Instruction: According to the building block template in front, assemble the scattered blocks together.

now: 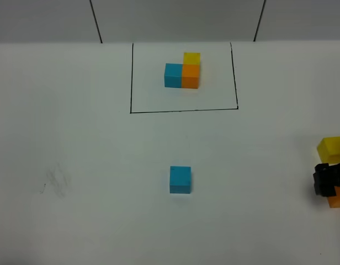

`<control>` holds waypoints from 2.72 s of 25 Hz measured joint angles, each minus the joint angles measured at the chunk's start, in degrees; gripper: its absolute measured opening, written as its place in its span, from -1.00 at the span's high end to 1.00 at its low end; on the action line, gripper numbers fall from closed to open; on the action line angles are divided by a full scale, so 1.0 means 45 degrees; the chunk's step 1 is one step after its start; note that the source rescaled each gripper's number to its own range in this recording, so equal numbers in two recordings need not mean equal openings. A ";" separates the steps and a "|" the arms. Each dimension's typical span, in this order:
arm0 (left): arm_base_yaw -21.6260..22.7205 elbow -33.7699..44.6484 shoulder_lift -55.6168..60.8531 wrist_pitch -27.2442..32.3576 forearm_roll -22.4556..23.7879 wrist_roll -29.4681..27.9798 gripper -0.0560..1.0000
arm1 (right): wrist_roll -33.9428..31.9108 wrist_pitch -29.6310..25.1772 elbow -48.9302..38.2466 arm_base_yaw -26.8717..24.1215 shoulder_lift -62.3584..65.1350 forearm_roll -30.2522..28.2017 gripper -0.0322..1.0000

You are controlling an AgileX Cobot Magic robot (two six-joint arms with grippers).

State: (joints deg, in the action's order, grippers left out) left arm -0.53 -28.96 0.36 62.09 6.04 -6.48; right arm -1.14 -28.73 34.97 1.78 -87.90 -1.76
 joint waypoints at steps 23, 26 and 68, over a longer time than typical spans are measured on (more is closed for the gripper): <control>0.0000 0.0000 0.0000 0.0000 0.0000 0.0010 -0.38 | 0.3561 -0.1042 0.0014 0.1444 0.0168 0.1067 0.52; 0.0000 0.0000 0.0000 0.0000 0.0000 0.0010 -0.38 | 0.6693 -0.1203 0.0209 0.2549 0.0441 0.2335 0.52; 0.0000 0.0000 0.0000 0.0000 0.0000 0.0010 -0.38 | 1.1715 -0.3416 0.7870 0.8331 -0.5218 0.1978 0.52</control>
State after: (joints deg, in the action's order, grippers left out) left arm -0.53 -28.96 0.36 62.09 6.04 -6.44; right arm 51.58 -44.11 70.39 39.27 -111.38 7.15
